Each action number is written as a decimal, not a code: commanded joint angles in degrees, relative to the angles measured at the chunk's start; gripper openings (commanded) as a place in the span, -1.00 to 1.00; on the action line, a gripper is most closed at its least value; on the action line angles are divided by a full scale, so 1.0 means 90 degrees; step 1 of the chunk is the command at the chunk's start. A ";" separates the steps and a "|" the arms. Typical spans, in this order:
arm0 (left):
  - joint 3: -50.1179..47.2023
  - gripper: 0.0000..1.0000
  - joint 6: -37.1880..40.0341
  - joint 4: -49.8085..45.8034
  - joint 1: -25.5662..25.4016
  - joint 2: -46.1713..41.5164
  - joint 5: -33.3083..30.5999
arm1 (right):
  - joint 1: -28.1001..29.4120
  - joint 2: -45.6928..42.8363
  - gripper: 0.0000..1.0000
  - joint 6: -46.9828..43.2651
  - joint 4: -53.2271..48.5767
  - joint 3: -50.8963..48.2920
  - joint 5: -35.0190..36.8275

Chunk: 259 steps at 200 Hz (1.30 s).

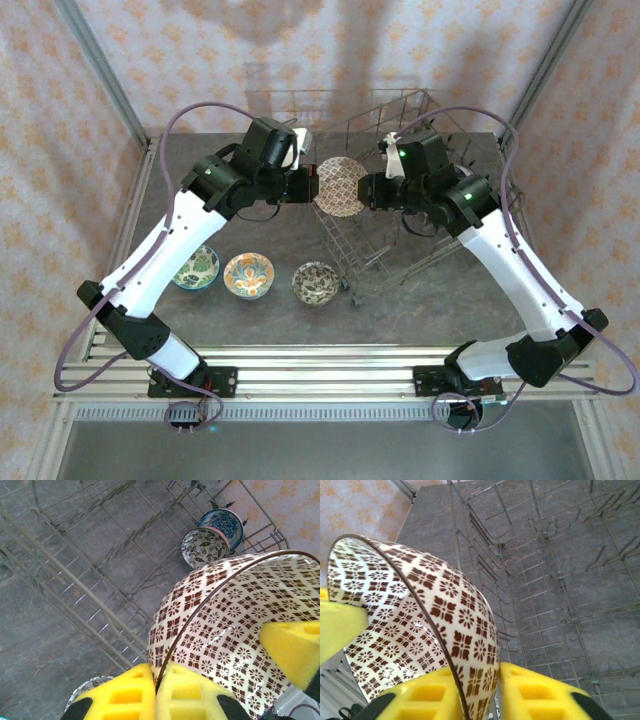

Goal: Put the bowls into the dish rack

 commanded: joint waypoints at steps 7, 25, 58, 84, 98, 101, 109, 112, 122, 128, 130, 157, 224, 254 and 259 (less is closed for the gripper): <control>0.0306 -1.00 -0.0120 0.0400 -0.0148 0.0054 -0.0056 | 0.0026 -0.0055 -0.74 0.0039 -0.0086 0.0098 0.0297; 0.0297 -1.00 -0.0111 0.0371 -0.0198 0.0071 -0.0115 | 0.0023 -0.0121 -0.78 0.0049 -0.0130 0.0081 0.0452; 0.0287 -0.89 -0.0169 0.0366 -0.0247 0.0127 -0.0008 | 0.0026 -0.0198 -0.89 0.0147 -0.0191 0.0052 0.0840; 0.0287 -0.42 -0.0173 0.0361 -0.0254 0.0075 -0.0073 | 0.0023 -0.0250 -0.96 0.0316 -0.0226 0.0060 0.1250; 0.0307 -0.11 -0.0144 0.0293 -0.0254 -0.0010 -0.0221 | 0.0023 -0.0288 -1.00 0.0501 -0.0330 0.0098 0.1804; 0.0309 -0.06 -0.0126 0.0280 -0.0258 -0.0047 -0.0266 | 0.0010 -0.0305 -1.00 0.0533 -0.0351 0.0113 0.1933; 0.0289 0.04 -0.0096 0.0259 -0.0256 -0.0119 -0.0368 | -0.0008 -0.0343 -1.00 0.0615 -0.0392 0.0091 0.2267; 0.0256 0.07 -0.0089 0.0249 -0.0250 -0.0161 -0.0417 | -0.0027 -0.0361 -1.00 0.0646 -0.0399 0.0081 0.2395; 0.0132 0.17 -0.0047 0.0274 -0.0247 -0.0306 -0.0552 | -0.0091 -0.0432 -1.00 0.0749 -0.0414 0.0010 0.2782; 0.0035 0.24 -0.0033 0.0311 -0.0231 -0.0398 -0.0628 | -0.0166 -0.0472 -1.00 0.0787 -0.0393 -0.0034 0.2969; 0.0002 0.25 -0.0035 0.0319 -0.0225 -0.0428 -0.0651 | -0.0193 -0.0477 -1.00 0.0799 -0.0385 -0.0056 0.3034; -0.0541 0.31 -0.0050 0.0387 0.0025 -0.0786 -0.0617 | -0.0417 -0.0399 -1.00 0.0612 -0.0543 0.0002 0.4583; -0.2423 0.33 -0.0168 0.0619 0.0798 -0.1791 -0.0178 | -0.0694 0.0700 -1.00 -0.0637 -0.0552 0.0086 0.8060; -0.2956 0.30 -0.0191 0.0823 0.0993 -0.2028 0.0059 | -0.0735 0.0936 -1.00 -0.1590 0.0360 -0.0317 0.8776; -0.3018 0.30 -0.0186 0.0849 0.1014 -0.2052 0.0069 | -0.0748 0.0997 -1.00 -0.1632 0.0345 -0.0303 0.8755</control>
